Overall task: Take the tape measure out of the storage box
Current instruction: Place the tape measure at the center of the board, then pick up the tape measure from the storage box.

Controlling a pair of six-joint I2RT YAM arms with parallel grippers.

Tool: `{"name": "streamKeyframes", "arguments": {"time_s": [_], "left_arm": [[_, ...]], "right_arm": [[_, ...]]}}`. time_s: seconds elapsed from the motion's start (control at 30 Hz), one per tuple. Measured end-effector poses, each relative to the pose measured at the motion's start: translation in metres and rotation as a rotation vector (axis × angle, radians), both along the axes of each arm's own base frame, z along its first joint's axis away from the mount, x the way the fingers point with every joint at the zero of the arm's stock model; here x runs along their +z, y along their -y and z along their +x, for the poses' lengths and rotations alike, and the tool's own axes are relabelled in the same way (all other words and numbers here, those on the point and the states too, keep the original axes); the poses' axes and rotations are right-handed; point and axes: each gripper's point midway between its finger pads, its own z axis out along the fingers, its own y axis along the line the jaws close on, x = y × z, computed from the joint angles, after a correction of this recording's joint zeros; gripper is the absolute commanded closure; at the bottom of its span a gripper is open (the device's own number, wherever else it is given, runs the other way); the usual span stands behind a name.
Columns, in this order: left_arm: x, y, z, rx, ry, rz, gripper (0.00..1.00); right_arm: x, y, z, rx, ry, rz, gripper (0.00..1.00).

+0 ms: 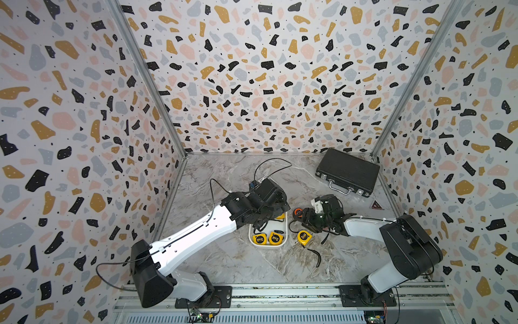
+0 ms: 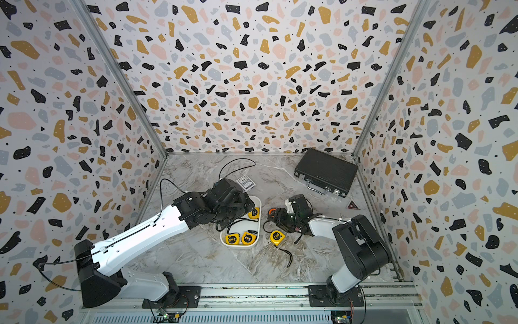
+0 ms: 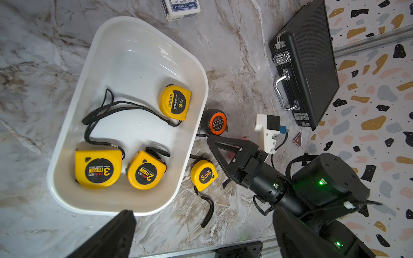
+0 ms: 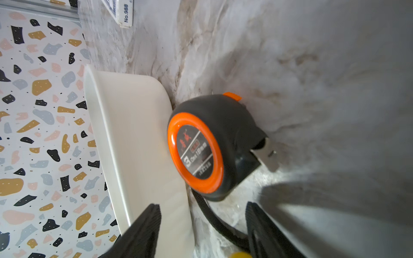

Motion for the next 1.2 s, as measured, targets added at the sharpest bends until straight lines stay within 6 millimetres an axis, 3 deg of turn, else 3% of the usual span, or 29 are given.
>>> {"name": "streamKeyframes", "arguments": {"time_s": [0.23,0.5,0.77,0.97,1.2], "left_arm": [[-0.035,-0.010,0.018,-0.053,-0.046,0.124,0.00],[-0.095,-0.028,0.043,-0.175,-0.171,0.256,0.03],[-0.142,-0.006,0.051,-0.289,-0.269,0.218,0.07],[-0.154,0.011,0.063,-0.329,-0.270,0.191,0.07],[-0.160,0.015,0.075,-0.339,-0.261,0.192,0.07]], "right_arm": [[0.017,0.009,-0.006,0.006,0.037,-0.033,0.17],[0.051,0.018,-0.014,0.027,0.105,-0.064,0.09],[0.062,0.026,-0.027,0.047,0.104,-0.094,0.07],[0.068,0.029,-0.030,0.060,0.108,-0.110,0.06],[0.065,0.031,-0.032,0.066,0.102,-0.121,0.05]]}}
